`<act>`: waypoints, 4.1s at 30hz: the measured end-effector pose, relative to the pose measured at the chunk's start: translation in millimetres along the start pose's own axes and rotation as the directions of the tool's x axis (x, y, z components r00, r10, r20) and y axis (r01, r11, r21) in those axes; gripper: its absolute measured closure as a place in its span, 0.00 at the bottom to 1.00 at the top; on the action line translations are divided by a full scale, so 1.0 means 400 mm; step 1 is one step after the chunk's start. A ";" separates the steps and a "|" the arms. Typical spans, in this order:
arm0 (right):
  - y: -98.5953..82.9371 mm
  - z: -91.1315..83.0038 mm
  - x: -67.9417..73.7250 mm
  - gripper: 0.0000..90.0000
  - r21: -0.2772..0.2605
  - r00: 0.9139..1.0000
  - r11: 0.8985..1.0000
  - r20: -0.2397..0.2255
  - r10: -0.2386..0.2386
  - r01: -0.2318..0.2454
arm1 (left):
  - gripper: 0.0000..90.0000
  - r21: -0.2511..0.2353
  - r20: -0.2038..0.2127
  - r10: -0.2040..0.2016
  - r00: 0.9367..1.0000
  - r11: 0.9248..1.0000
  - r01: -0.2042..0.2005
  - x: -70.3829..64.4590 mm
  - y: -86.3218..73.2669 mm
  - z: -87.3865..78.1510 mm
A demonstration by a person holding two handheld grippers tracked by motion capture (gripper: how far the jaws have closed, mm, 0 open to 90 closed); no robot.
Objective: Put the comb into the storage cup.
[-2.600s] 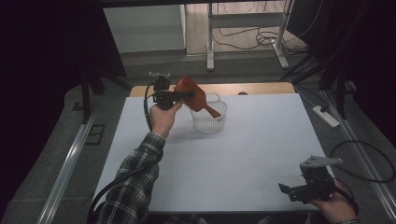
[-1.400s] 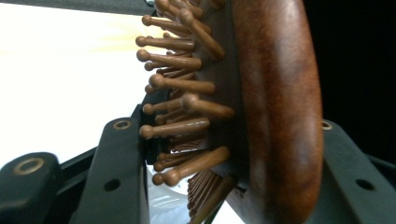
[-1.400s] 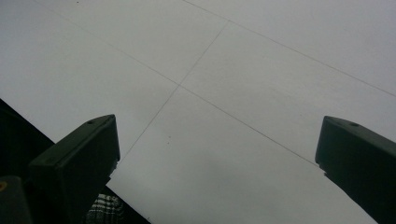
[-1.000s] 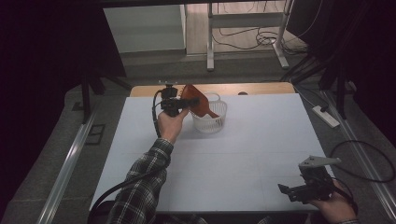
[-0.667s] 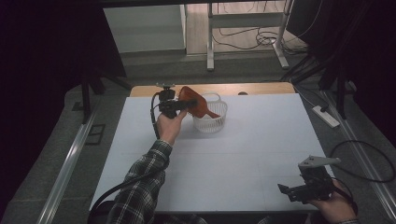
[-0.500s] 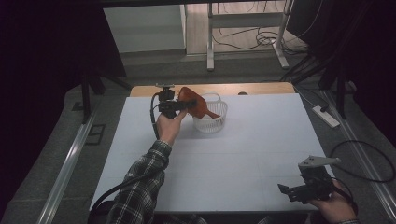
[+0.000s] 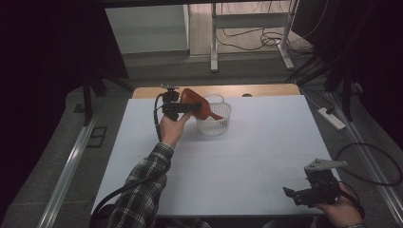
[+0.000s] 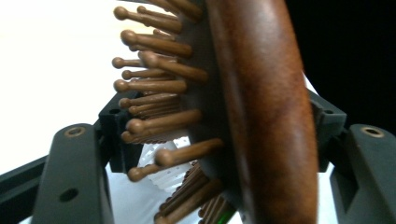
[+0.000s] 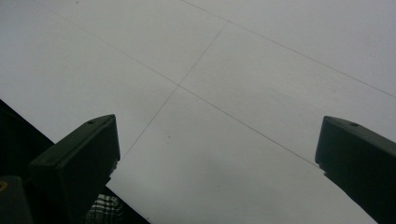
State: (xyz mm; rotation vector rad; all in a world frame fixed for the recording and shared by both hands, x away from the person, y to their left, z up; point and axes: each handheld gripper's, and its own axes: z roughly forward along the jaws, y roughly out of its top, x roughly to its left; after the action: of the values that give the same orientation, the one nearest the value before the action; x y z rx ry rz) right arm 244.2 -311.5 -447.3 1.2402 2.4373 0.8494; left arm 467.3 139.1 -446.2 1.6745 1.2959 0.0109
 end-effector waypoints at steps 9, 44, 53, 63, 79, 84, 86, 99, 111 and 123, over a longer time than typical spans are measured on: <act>0.000 0.001 0.000 0.00 0.002 1.000 1.000 -0.002 -0.004 0.004 | 0.31 0.009 -0.001 0.018 1.000 1.000 -0.018 -0.001 0.003 -0.005; 0.000 0.001 0.002 0.00 0.005 1.000 1.000 0.003 -0.007 0.007 | 0.11 0.075 -0.014 0.173 0.985 0.982 -0.172 0.001 0.001 -0.047; 0.000 0.001 -0.001 0.00 0.006 1.000 1.000 -0.004 0.003 -0.003 | 0.06 0.111 -0.051 0.256 0.965 0.962 -0.250 -0.007 -0.006 -0.053; 0.000 0.001 0.000 0.00 0.006 1.000 1.000 -0.005 -0.005 0.005 | 0.03 0.122 -0.077 0.341 0.937 0.936 -0.330 -0.015 -0.025 -0.067; 0.000 0.001 0.002 0.00 0.007 1.000 1.000 -0.004 -0.009 0.009 | 0.02 0.114 -0.080 0.380 0.922 0.922 -0.370 -0.023 -0.059 -0.089; 0.000 0.001 0.002 0.00 0.007 1.000 1.000 -0.003 -0.009 0.009 | 0.02 0.114 -0.080 0.384 0.920 0.920 -0.374 -0.021 -0.072 -0.097; 0.000 0.001 0.002 0.00 0.007 1.000 1.000 -0.003 -0.010 0.010 | 0.02 0.115 -0.079 0.385 0.920 0.920 -0.375 -0.020 -0.077 -0.099; 0.000 0.000 0.003 0.00 0.005 1.000 1.000 -0.006 -0.014 0.014 | 0.01 0.104 -0.053 0.371 0.927 0.926 -0.364 -0.004 -0.107 -0.107; -0.001 0.000 0.004 0.00 0.002 1.000 1.000 -0.008 -0.018 0.018 | 0.00 0.096 -0.048 0.393 0.918 0.917 -0.387 -0.006 -0.125 -0.120; -0.001 -0.001 0.007 0.00 -0.001 1.000 1.000 -0.005 -0.026 0.026 | 0.00 0.102 -0.028 0.405 0.914 0.911 -0.400 -0.008 -0.146 -0.126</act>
State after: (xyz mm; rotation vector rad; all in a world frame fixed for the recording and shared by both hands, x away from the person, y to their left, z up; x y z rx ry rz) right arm 242.2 -309.7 -447.0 1.2044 2.4515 0.8474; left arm 396.6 167.7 -457.9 2.0101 0.9751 0.2411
